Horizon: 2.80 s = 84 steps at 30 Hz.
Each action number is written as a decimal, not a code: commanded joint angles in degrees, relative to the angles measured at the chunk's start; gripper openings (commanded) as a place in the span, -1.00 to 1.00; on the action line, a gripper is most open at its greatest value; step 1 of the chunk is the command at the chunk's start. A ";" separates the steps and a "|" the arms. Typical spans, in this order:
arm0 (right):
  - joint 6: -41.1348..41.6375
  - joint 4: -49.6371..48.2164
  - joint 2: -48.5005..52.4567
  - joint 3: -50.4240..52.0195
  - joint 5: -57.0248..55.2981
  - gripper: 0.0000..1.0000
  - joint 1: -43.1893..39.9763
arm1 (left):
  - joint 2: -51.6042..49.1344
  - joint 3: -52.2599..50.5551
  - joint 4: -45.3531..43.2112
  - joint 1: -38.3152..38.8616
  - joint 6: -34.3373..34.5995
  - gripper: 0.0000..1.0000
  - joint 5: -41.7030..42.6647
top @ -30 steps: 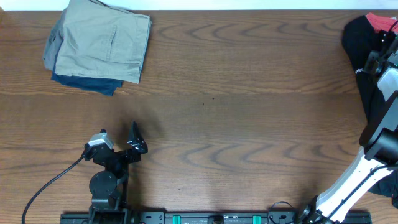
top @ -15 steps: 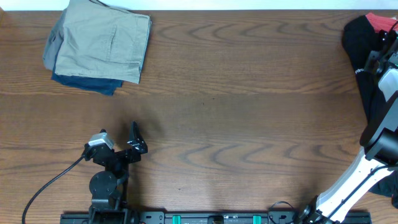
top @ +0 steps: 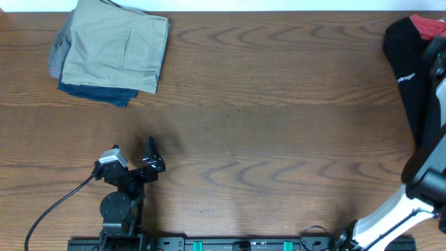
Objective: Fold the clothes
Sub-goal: 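Grasp the black t-shirt with the right gripper and lift it, then drag the black t-shirt left and lay it flat mid-table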
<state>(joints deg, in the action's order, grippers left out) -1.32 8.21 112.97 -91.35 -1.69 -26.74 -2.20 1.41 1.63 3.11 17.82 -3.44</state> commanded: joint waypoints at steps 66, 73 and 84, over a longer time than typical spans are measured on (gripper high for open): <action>18.47 59.58 -14.53 -0.35 -4.28 0.99 46.97 | 0.09 -1.16 1.97 0.20 0.04 0.96 -1.68; 26.82 59.23 -14.53 2.82 -2.60 0.99 40.83 | 0.09 -1.16 1.95 0.20 0.04 0.96 -1.68; 26.77 58.01 -14.53 16.63 12.83 0.90 42.23 | 0.09 -1.16 1.97 0.20 0.04 0.96 -1.68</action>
<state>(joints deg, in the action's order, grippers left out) 24.38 66.30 97.86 -77.49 5.34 14.22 -2.20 1.41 1.65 3.11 17.82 -3.44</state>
